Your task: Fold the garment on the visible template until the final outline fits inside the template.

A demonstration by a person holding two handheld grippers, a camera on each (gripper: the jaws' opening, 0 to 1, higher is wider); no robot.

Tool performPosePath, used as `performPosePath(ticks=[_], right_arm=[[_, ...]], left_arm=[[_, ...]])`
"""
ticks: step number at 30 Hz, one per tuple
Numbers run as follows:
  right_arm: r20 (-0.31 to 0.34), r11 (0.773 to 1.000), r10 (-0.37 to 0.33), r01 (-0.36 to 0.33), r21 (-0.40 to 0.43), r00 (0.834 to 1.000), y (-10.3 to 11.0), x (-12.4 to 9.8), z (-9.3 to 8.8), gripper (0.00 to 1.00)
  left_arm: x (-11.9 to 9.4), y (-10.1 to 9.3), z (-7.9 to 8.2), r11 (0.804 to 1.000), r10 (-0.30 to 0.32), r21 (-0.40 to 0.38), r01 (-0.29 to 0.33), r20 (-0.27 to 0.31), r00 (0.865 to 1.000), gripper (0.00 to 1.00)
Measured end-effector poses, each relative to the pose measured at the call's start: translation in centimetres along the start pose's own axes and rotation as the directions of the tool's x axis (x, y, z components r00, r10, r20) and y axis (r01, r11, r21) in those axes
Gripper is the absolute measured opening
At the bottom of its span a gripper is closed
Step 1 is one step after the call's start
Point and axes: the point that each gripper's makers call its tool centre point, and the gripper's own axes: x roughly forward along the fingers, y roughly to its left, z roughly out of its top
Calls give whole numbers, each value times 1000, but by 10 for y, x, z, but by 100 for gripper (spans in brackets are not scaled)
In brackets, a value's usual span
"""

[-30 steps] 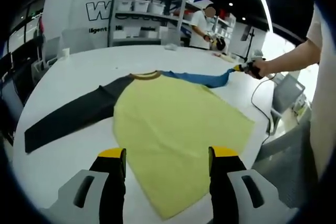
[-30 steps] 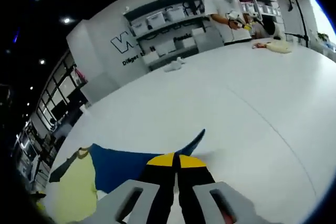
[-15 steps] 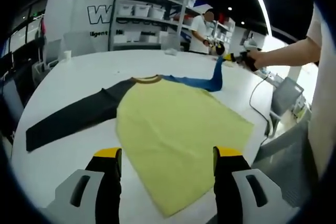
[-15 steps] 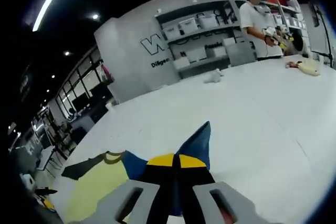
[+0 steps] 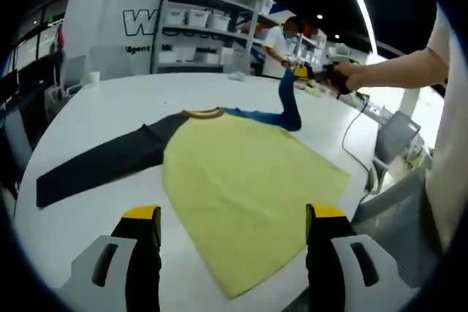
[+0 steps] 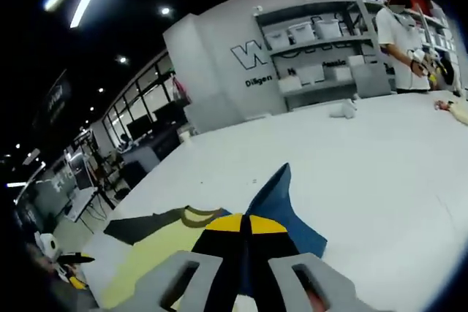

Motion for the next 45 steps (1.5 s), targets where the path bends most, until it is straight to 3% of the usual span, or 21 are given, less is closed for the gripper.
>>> performPosePath(ticks=[11, 24, 35, 45], right_arm=[[-47, 993, 102, -105, -46, 994, 73, 38, -10, 0], [-81, 986, 153, -157, -51, 985, 121, 76, -26, 0], [-161, 973, 195, -212, -92, 967, 159, 112, -64, 0], [-272, 950, 226, -273, -149, 935, 197, 137, -110, 0]], left_arm=[[-9, 5, 2, 1000, -8, 3, 8, 21, 1000, 79], [-18, 9, -2, 1000, -16, 2, 16, 21, 1000, 80], [-21, 15, 1, 1000, -22, 12, 22, 12, 1000, 80], [-27, 21, 0, 1000, -9, 13, 9, -4, 1000, 80]])
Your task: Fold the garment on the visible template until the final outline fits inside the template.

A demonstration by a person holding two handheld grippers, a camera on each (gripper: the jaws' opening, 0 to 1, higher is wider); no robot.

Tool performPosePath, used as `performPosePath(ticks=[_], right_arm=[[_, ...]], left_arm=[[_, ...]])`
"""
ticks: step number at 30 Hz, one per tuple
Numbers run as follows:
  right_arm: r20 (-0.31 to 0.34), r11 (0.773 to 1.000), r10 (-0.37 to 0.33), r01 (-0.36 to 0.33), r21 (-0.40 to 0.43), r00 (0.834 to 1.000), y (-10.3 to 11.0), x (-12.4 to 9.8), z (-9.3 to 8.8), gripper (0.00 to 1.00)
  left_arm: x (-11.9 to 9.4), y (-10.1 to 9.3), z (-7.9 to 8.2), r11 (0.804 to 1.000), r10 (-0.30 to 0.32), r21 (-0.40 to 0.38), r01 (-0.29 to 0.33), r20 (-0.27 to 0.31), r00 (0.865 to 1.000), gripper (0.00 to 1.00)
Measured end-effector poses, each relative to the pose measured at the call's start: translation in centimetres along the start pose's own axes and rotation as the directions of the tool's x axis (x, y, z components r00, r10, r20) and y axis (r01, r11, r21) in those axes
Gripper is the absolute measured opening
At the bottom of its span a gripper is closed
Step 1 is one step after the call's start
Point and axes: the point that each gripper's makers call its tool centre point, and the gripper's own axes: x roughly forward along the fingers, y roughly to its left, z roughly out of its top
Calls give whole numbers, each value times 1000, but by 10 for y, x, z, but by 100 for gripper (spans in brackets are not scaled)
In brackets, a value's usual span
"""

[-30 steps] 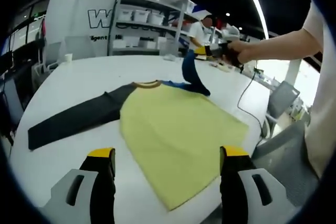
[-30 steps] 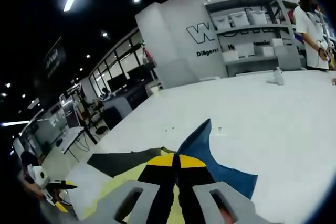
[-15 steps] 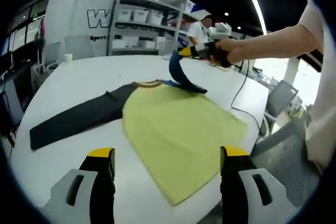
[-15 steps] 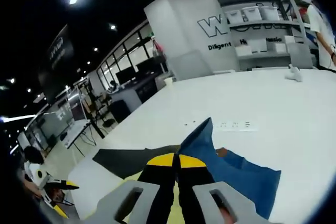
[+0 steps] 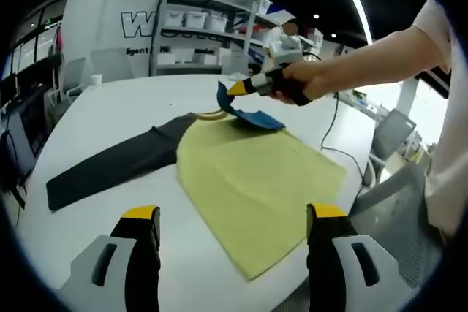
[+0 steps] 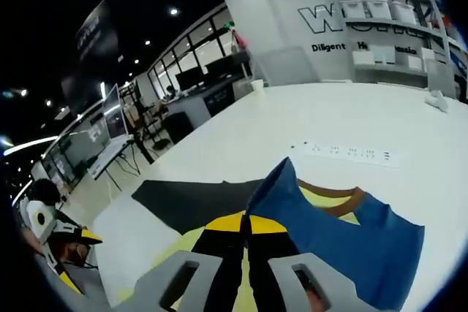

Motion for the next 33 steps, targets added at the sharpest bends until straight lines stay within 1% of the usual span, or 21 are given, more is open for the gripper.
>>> performPosePath(ticks=[4, 5, 6, 8, 10, 12, 16, 20, 24, 27, 29, 31, 33], right_arm=[[-30, 1000, 14, -14, -23, 999, 9, 9, -10, 0], [-50, 999, 18, -20, -45, 999, 12, 11, -15, 0], [-57, 998, 20, -24, -58, 998, 14, 13, -17, 0], [-71, 998, 24, -28, -64, 997, 19, 17, -22, 0], [-101, 991, 33, -46, -128, 994, 25, 20, -29, 0], [-101, 990, 38, -51, -135, 994, 31, 26, -31, 0], [-126, 985, 48, -68, -160, 991, 39, 33, -37, 0], [-130, 981, 60, -82, -174, 990, 48, 40, -36, 0], [-147, 976, 47, -77, -203, 988, 49, 44, -41, 0], [-160, 975, 42, -75, -208, 986, 50, 47, -46, 0], [-177, 966, 41, -84, -243, 983, 54, 48, -50, 0], [-183, 966, 46, -90, -241, 982, 58, 49, -53, 0], [-190, 959, 48, -98, -266, 981, 62, 51, -57, 0]], left_arm=[[-3, 3, 0, 1000, 11, -2, -11, 0, 1000, 79], [-4, 4, 0, 1000, 14, -5, -14, 1, 1000, 79], [-4, 4, 0, 1000, 16, -7, -16, 1, 1000, 79], [-6, 5, -1, 1000, 22, -9, -22, 1, 1000, 79], [-7, 7, -3, 1000, 27, -14, -27, 0, 1000, 79], [-8, 9, -4, 999, 31, -20, -31, -1, 1000, 79], [-9, 11, -5, 999, 38, -28, -38, 0, 999, 79], [-8, 11, -4, 999, 39, -30, -39, 3, 999, 79], [-8, 13, -4, 999, 42, -34, -41, 5, 999, 79], [-9, 14, -4, 998, 44, -35, -44, 5, 999, 79], [-10, 14, -5, 998, 46, -38, -46, 6, 999, 79], [-10, 14, -4, 998, 48, -39, -47, 6, 999, 79], [-10, 14, -4, 998, 48, -40, -48, 8, 999, 79]])
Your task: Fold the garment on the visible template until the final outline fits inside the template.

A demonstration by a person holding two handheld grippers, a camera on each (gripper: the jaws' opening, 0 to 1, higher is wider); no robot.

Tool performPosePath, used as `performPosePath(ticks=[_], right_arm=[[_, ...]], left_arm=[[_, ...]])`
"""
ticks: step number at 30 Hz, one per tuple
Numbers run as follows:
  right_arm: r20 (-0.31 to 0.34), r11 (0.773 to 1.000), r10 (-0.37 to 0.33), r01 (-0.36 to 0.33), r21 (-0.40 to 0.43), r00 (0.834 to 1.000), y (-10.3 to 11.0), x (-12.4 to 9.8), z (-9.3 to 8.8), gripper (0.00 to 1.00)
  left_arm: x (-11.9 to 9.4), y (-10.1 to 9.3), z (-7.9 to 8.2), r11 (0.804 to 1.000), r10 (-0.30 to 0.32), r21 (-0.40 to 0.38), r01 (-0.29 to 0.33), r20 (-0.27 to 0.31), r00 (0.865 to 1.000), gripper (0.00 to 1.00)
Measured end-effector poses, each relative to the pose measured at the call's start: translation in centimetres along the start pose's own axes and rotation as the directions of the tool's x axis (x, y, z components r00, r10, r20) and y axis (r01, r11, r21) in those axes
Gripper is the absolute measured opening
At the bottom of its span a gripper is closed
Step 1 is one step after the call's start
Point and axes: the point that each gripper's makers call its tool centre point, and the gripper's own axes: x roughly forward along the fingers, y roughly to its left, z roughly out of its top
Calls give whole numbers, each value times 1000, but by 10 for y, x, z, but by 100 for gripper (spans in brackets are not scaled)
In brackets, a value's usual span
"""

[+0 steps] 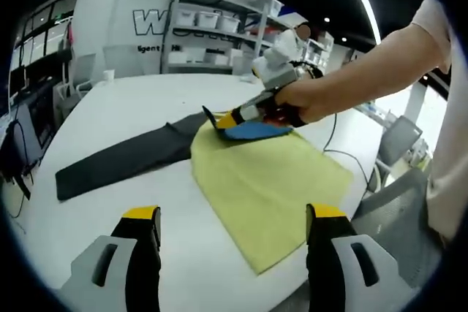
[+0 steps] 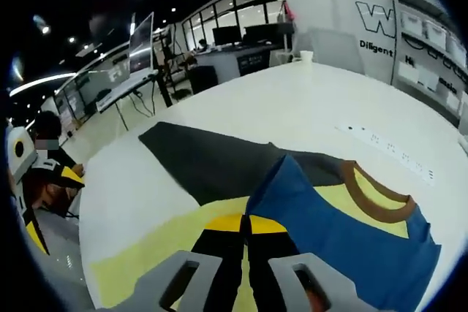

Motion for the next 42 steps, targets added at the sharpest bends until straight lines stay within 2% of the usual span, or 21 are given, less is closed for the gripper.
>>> performPosePath(ticks=[8, 17, 18, 19, 23, 28, 42], right_arm=[[-9, 1000, -20, 20, -20, 1000, 1, 10, 4, 0], [-70, 996, -27, 20, -89, 997, 5, 22, -7, 0], [-74, 996, -26, 20, -89, 997, 5, 23, -8, 0], [-93, 998, 2, -7, -61, 996, 11, 25, -12, 0], [-88, 994, 38, -47, -101, 995, 23, 27, -10, 0], [-95, 993, 66, -74, -90, 993, 30, 24, -15, 6], [-11, 992, 127, -127, -3, 992, 29, -1, -17, 23]], left_arm=[[-1, 1, 1, 1000, 5, -6, -5, 3, 1000, 79], [-2, 3, 1, 1000, 10, -11, -10, 7, 1000, 79], [-2, 3, 1, 1000, 9, -13, -9, 7, 1000, 79], [-2, 3, 1, 1000, 9, -13, -9, 7, 1000, 79], [-1, 3, 1, 1000, 10, -15, -10, 7, 1000, 79], [0, 4, 2, 1000, 8, -14, -8, 9, 1000, 79], [3, 10, 5, 1000, 6, -30, -5, 22, 1000, 79]])
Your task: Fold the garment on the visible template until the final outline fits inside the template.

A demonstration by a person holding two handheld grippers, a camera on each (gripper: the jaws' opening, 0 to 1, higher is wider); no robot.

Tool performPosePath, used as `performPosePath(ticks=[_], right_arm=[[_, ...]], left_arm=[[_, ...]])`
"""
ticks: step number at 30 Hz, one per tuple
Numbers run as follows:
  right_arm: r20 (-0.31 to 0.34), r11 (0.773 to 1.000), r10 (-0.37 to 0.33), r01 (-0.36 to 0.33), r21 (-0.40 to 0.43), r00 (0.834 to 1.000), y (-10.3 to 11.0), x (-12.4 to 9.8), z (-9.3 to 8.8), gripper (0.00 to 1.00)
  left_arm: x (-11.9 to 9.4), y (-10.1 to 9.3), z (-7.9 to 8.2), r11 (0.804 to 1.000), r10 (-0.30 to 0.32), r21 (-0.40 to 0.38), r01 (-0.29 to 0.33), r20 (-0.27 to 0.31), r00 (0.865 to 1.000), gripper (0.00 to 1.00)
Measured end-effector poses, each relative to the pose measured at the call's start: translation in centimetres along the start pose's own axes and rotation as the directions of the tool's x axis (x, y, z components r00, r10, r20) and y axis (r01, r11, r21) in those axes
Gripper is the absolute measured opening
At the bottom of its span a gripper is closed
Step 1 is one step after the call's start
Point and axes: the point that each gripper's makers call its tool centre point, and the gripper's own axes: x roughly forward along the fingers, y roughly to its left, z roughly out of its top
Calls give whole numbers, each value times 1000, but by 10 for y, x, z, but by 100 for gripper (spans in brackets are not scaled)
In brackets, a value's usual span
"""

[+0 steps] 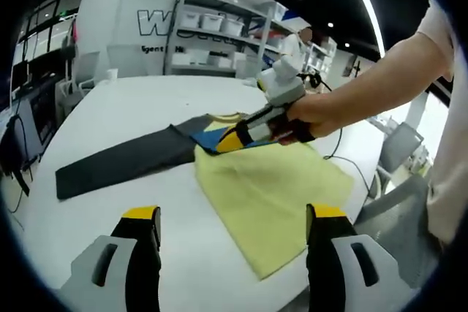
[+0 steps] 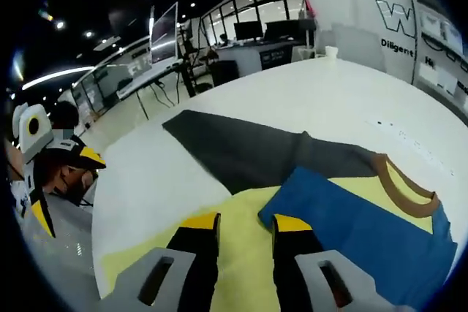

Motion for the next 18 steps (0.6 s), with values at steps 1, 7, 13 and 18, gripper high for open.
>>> performPosePath(ticks=[1, 7, 13, 18], right_arm=[[8, 1000, 1, -1, 0, 1000, 0, -3, -1, 25], [53, 1000, 10, -10, 16, 999, -2, -19, -2, 32], [94, 999, 10, -13, 30, 996, -4, -41, -5, 38], [121, 999, -4, -1, 44, 993, -7, -62, -8, 40]], left_arm=[[0, 2, 0, 1000, 1, -6, -1, 2, 1000, 79], [0, 14, 4, 1000, 11, -24, -10, 11, 1000, 79], [-1, 34, 8, 998, 34, -56, -33, 23, 999, 78], [-2, 59, 9, 992, 69, -106, -66, 28, 997, 77]])
